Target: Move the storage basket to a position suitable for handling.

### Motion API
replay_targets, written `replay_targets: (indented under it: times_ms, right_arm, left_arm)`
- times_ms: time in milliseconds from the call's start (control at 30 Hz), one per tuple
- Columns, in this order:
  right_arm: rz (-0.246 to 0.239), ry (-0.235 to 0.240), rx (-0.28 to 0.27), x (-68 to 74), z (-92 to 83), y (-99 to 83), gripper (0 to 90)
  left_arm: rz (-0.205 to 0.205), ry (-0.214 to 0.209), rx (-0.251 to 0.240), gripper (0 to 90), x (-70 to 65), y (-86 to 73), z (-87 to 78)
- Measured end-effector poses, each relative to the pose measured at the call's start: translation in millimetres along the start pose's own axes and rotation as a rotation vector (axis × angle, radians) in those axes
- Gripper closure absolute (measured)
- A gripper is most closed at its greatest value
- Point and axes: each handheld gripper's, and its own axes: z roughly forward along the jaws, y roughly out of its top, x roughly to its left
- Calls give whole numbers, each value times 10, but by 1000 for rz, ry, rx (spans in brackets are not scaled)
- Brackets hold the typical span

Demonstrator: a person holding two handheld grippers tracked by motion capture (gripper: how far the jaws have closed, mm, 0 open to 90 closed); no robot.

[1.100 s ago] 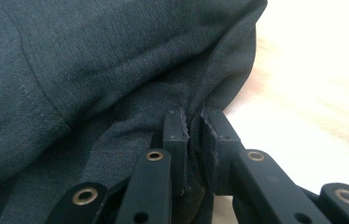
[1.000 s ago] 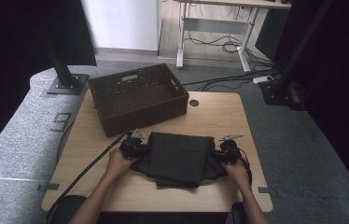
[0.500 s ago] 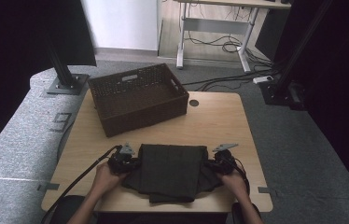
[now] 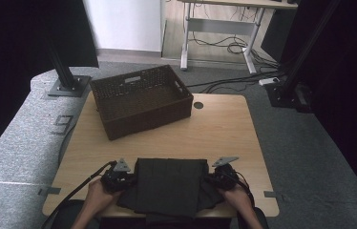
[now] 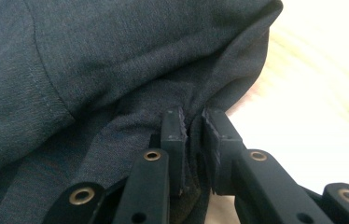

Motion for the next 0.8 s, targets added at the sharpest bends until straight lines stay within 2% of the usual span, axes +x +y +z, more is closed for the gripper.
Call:
replay_targets:
  times_ms: [233, 600, 800]
  right_arm:
    - [-20, 23, 19, 135, -47, -61, 770]
    - [-33, 50, 40, 296, -161, -214, 756]
    - [-35, 47, 42, 314, -168, -222, 738]
  left_arm:
    - [-6, -4, 8, 745, -108, -103, -82]
    - [39, -12, 37, 721, -312, -205, -177]
    - [39, -19, 36, 685, -295, -208, -177]
